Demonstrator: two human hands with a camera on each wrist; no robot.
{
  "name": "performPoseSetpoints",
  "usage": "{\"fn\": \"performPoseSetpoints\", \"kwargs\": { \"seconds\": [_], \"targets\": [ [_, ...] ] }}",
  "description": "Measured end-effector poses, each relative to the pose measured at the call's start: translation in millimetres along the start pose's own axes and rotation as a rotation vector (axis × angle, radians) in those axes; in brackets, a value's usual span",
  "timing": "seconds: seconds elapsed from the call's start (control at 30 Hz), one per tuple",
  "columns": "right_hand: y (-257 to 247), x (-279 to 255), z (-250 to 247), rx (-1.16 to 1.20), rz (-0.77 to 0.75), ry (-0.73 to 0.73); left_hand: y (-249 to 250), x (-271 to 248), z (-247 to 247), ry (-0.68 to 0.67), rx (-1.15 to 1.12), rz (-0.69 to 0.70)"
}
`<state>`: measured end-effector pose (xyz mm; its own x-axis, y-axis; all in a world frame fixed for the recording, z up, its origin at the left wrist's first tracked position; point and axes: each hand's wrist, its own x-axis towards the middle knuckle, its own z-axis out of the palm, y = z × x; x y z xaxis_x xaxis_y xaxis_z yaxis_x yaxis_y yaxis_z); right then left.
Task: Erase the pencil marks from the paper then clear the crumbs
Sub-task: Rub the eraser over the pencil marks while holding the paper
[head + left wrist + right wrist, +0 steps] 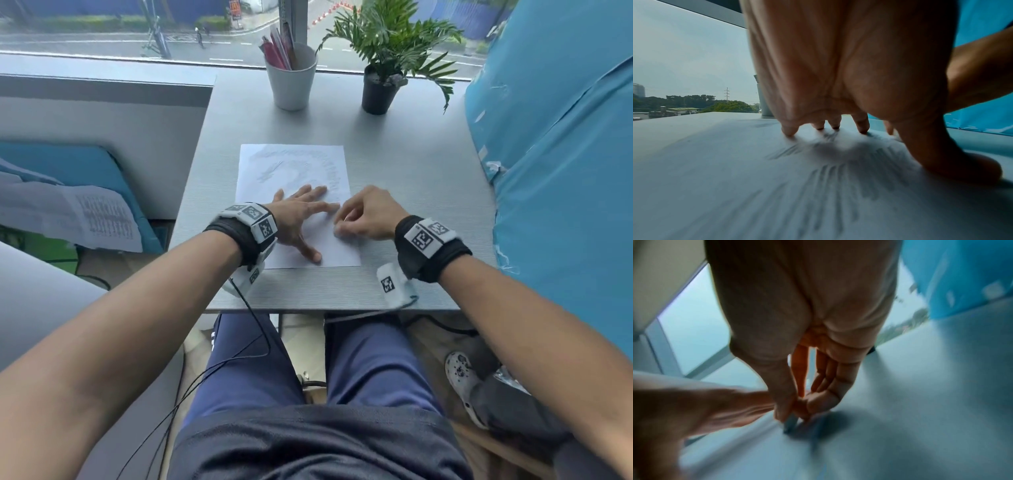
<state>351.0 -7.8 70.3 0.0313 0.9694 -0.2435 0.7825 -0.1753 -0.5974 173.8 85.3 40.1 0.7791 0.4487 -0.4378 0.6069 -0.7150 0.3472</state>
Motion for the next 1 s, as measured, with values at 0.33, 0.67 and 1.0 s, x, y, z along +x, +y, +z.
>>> {"fn": "performPoseSetpoints", "kwargs": {
  "seconds": [0.33,0.67,1.0],
  "targets": [
    [1.5,5.5,-5.6,-0.004,0.038,0.089,4.4,-3.8,-1.9,-0.013,-0.009,-0.001],
    [-11.9,0.6,9.7,-0.066,-0.037,0.016,2.4,-2.3,0.0,-0.019,-0.012,0.003],
    [-21.4,-9.4,17.8,-0.102,-0.115,-0.096,-0.1,-1.9,3.4,-0.016,-0.003,0.008]
  ]
}}
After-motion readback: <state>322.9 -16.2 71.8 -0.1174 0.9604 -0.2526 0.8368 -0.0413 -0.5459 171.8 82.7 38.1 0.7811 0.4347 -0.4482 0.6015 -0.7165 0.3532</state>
